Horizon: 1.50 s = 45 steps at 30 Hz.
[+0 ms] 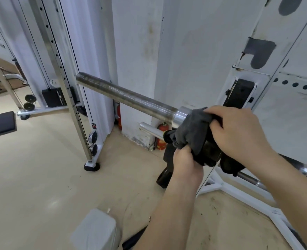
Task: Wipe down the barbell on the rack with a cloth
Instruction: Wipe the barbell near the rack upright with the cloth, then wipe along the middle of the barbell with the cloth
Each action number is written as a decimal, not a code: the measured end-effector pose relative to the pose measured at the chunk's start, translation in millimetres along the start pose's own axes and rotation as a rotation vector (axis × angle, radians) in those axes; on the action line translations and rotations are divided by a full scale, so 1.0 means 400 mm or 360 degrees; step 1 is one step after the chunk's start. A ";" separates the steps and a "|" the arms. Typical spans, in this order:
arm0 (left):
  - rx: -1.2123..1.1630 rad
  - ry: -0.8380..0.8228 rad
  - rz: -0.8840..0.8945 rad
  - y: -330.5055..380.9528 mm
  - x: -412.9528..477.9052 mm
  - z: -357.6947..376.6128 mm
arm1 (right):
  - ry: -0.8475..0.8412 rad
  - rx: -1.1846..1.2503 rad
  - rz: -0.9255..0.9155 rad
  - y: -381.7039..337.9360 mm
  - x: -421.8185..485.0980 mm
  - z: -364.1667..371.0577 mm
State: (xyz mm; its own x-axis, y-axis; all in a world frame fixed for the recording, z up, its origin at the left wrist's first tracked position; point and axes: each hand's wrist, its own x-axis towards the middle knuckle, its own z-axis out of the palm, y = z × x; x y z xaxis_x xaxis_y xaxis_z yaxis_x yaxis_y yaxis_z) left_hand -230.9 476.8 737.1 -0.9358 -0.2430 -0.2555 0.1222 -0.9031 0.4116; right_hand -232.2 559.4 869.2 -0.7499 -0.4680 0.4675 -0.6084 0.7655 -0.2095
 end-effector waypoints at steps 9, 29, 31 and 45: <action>0.0419 -0.0102 0.0202 0.031 -0.086 0.005 | 0.0105 0.0088 0.0017 0.005 -0.031 0.062; 0.2882 -0.0958 0.1537 -0.103 -0.150 0.260 | 0.0402 -0.0438 0.0212 0.322 -0.282 -0.088; 0.2762 -0.1048 0.1425 -0.150 -0.170 0.299 | 0.0493 -0.0476 0.0321 0.364 -0.329 -0.137; 0.2742 -0.0704 0.1549 -0.306 -0.190 0.379 | 0.0072 -0.0119 0.0382 0.484 -0.391 -0.218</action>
State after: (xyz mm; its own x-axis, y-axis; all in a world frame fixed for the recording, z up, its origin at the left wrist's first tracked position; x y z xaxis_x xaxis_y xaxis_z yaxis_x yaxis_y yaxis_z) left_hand -225.1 659.6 838.9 -0.8001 -0.0163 0.5996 0.4050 0.7227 0.5600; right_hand -210.3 819.3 830.4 -0.8572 -0.2500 0.4502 -0.3921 0.8837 -0.2558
